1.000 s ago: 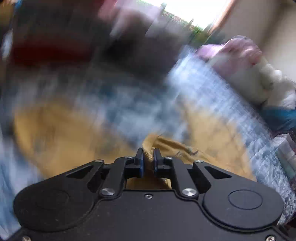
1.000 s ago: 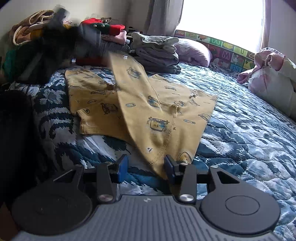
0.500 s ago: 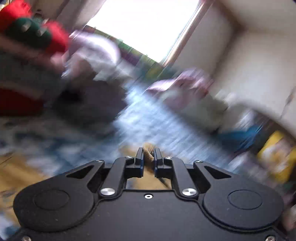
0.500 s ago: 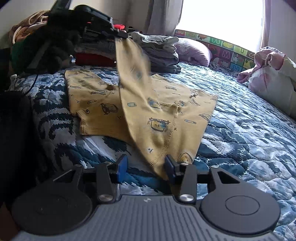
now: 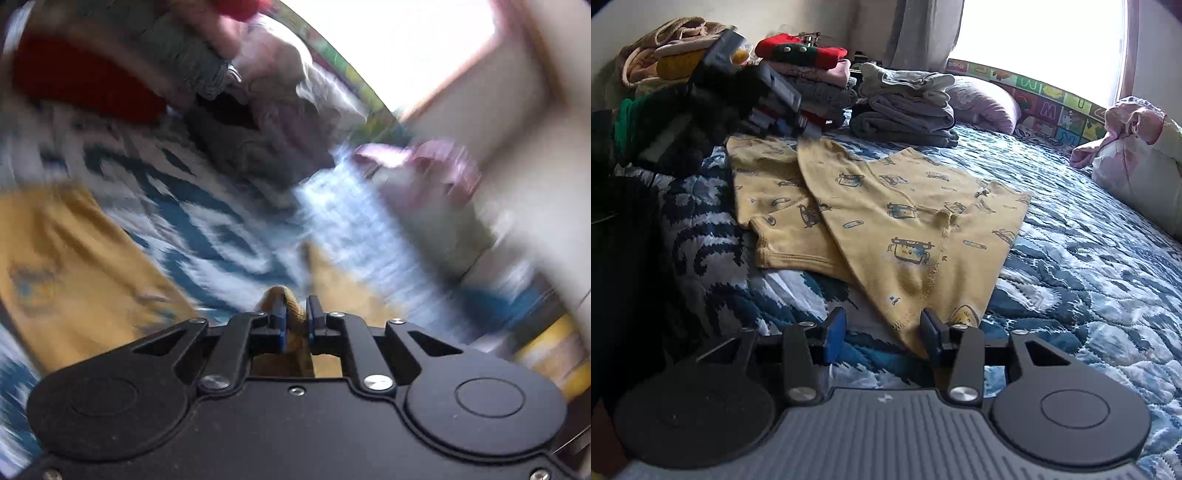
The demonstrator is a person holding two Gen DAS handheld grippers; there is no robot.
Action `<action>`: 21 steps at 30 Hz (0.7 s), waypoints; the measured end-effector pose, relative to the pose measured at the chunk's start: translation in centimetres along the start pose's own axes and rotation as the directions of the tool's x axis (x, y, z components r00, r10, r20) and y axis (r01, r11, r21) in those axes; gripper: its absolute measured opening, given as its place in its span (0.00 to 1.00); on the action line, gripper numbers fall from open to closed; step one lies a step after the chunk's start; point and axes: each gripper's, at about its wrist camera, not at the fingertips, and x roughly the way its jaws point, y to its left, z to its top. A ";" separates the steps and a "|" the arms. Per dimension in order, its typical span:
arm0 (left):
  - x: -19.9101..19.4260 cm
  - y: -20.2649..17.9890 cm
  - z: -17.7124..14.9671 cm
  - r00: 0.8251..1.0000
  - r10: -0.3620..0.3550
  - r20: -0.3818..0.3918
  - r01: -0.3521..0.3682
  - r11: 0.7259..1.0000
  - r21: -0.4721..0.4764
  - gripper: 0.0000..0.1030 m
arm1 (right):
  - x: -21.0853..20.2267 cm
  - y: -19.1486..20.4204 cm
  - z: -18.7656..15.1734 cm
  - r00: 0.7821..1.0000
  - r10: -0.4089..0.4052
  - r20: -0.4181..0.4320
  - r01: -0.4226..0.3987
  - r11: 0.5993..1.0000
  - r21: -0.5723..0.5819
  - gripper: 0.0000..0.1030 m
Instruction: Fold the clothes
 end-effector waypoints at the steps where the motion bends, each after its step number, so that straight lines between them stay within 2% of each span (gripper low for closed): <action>1: -0.1 -0.1 0.1 1.000 -0.005 0.004 0.005 1.000 -0.017 0.07 | -0.1 0.0 0.0 1.000 0.001 0.002 -0.001 1.000 -0.001 0.44; 4: -0.2 -1.2 0.4 0.999 -0.033 0.026 0.034 0.998 -0.048 0.07 | -0.3 -0.1 0.0 1.000 -0.019 0.018 0.019 1.000 -0.002 0.43; 7: 0.3 -3.4 0.7 0.999 -0.020 0.028 0.020 1.000 -0.002 0.07 | -0.6 -0.3 0.2 0.999 -0.030 0.036 0.030 1.000 0.006 0.41; 11: 1.2 -6.1 1.5 0.999 -0.041 0.025 0.040 0.999 0.020 0.07 | -0.7 0.2 0.2 0.997 -0.053 0.047 0.055 0.998 -0.041 0.41; 14: 2.1 -8.4 2.1 0.999 -0.025 0.029 0.023 0.997 0.071 0.07 | -1.0 0.5 0.1 0.994 -0.087 0.068 0.092 0.993 -0.071 0.41; 17: 3.2 -9.7 2.9 0.999 -0.034 0.021 0.033 0.997 0.067 0.07 | -1.2 0.1 0.1 0.993 -0.090 0.076 0.095 0.993 -0.065 0.41; 21: 5.4 -12.6 3.4 0.999 -0.036 -0.006 0.036 0.994 0.107 0.07 | -1.0 0.0 0.1 0.994 -0.079 0.075 0.083 0.995 -0.061 0.40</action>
